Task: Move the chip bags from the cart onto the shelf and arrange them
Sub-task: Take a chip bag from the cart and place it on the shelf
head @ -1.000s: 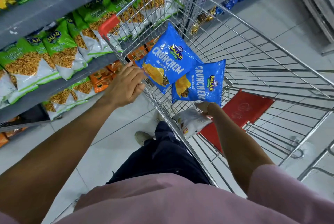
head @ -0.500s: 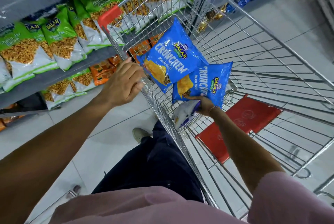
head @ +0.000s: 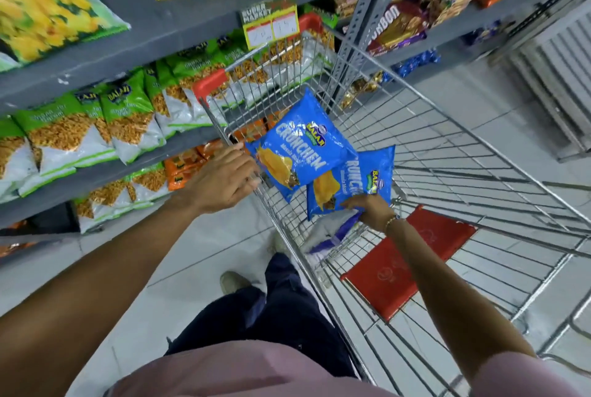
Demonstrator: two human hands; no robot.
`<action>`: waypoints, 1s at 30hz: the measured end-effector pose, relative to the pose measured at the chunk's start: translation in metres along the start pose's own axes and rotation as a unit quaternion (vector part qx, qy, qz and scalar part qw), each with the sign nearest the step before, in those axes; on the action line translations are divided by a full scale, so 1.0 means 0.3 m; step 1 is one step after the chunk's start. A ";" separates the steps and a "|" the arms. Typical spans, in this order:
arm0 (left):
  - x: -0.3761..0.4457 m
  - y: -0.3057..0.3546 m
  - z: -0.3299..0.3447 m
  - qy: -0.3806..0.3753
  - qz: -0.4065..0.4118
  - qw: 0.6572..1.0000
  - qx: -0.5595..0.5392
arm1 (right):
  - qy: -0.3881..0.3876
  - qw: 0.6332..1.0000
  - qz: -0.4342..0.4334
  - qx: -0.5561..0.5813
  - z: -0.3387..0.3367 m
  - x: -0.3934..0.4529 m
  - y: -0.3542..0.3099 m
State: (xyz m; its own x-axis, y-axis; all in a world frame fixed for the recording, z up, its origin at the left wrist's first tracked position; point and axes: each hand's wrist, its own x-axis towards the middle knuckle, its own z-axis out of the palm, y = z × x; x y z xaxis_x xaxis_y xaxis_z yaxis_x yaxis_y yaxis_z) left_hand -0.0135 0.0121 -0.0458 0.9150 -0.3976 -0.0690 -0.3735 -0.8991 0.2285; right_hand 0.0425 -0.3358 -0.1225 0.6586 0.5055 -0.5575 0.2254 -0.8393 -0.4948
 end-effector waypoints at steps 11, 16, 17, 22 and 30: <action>-0.049 -0.093 -0.470 0.149 -0.055 0.987 0.040 | 0.282 0.912 -0.075 0.289 -0.416 -0.072 -0.528; -0.191 -0.180 -0.789 0.297 -0.117 0.946 0.055 | 0.338 0.788 -0.193 0.476 -0.535 -0.149 -0.945; -0.230 -0.200 -0.852 0.322 -0.125 0.936 0.060 | 0.345 0.771 -0.222 0.487 -0.557 -0.174 -1.036; -0.497 -0.280 -1.139 0.450 -0.152 0.877 0.072 | 0.350 0.726 -0.332 0.491 -0.658 -0.198 -1.427; -0.899 -0.488 -1.372 0.521 -0.280 0.793 0.145 | 0.346 0.691 -0.408 0.487 -0.810 -0.195 -2.028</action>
State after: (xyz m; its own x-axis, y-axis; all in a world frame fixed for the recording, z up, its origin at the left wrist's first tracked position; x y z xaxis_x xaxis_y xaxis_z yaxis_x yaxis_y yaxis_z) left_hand -0.1427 0.3264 0.3392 0.5238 0.3093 0.7937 0.2545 -0.9460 0.2007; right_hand 0.0415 0.0967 0.3731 0.8589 0.2307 0.4572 0.3569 0.3705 -0.8575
